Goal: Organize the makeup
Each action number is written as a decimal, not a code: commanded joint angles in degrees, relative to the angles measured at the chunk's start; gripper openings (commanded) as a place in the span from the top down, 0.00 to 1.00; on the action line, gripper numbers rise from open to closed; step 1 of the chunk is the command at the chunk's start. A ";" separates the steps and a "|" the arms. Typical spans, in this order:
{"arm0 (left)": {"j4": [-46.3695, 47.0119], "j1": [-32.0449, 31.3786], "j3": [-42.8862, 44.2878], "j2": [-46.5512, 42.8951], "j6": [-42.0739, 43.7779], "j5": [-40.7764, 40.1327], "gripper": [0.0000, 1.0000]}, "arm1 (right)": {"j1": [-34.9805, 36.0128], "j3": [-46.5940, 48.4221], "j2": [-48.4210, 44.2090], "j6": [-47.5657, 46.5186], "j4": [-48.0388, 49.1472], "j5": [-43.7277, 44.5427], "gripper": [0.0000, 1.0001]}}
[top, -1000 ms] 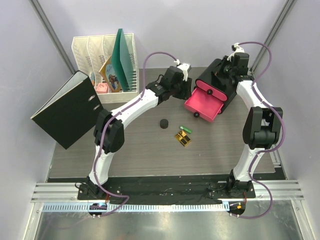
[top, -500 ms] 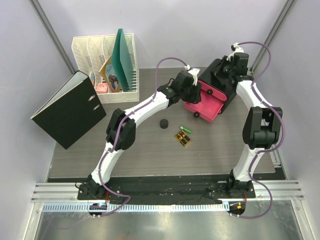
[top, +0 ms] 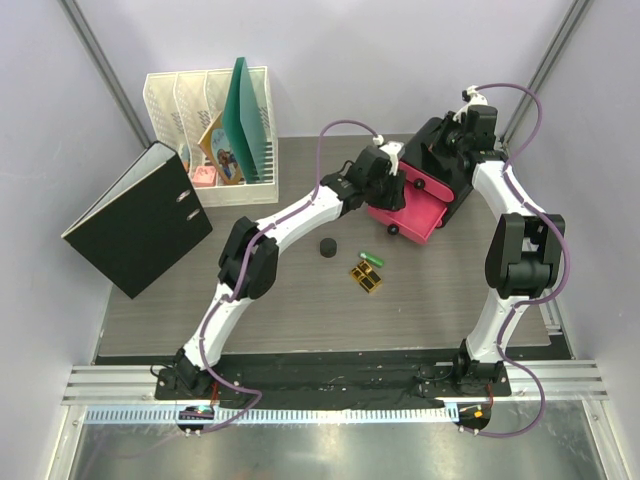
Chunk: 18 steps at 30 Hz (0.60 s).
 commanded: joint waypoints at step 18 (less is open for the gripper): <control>5.78 0.30 0.82 -6.78 4.34 -4.19 0.37 | 1.21 -7.32 7.62 -2.81 -26.11 1.97 0.99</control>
